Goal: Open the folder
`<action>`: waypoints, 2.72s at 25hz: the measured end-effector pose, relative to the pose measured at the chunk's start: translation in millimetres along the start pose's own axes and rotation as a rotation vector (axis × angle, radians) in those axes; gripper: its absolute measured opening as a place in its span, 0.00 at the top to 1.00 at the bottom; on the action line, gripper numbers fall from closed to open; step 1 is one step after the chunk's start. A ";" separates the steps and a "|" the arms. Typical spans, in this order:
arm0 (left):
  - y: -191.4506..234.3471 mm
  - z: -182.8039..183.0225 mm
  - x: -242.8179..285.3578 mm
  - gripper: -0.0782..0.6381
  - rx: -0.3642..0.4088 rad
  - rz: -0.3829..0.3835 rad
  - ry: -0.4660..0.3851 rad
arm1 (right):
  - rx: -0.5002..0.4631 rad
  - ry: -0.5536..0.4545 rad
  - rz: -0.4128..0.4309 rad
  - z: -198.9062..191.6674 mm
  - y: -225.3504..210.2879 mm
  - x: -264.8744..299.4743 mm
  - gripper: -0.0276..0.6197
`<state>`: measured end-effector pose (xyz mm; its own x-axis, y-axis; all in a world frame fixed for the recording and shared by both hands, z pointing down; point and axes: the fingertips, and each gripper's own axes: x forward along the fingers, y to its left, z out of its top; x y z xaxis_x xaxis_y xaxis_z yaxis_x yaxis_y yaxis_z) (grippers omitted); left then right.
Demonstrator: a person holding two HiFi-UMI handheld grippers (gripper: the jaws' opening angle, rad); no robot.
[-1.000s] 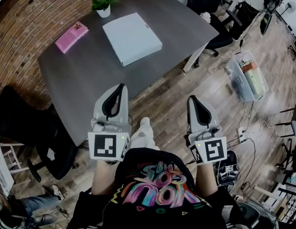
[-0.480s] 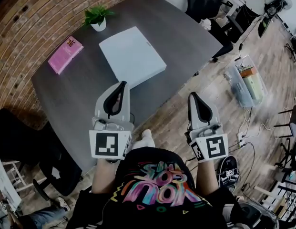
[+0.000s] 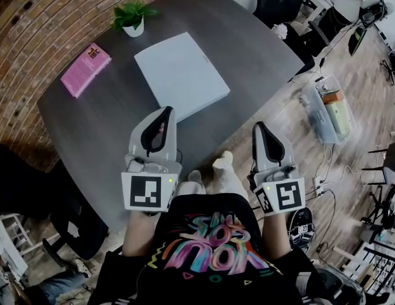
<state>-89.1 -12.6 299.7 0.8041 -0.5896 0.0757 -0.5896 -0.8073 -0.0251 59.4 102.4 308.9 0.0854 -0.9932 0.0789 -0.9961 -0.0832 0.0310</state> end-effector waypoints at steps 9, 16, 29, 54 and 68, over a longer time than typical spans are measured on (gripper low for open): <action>24.5 -1.6 37.3 0.89 0.033 0.091 0.001 | 0.010 0.002 0.091 -9.1 -20.3 61.5 0.96; 50.1 4.6 92.7 0.89 0.038 0.216 0.021 | -0.002 0.014 0.234 -0.5 -50.9 143.2 0.96; 66.4 10.3 158.8 0.89 0.025 0.550 0.078 | -0.027 -0.003 0.594 13.8 -98.6 269.2 0.96; 39.4 -62.8 179.5 0.89 0.049 0.395 0.303 | -0.044 0.153 0.838 -60.6 -80.6 250.2 0.85; -25.3 -169.7 180.6 0.71 -0.015 0.120 0.556 | 0.251 0.631 0.866 -193.1 -71.4 209.9 0.69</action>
<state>58.2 -94.4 483.2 0.5727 -0.5723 0.5870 -0.6785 -0.7327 -0.0524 153.2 -84.4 515.7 -0.7188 -0.5093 0.4733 -0.6952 0.5363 -0.4786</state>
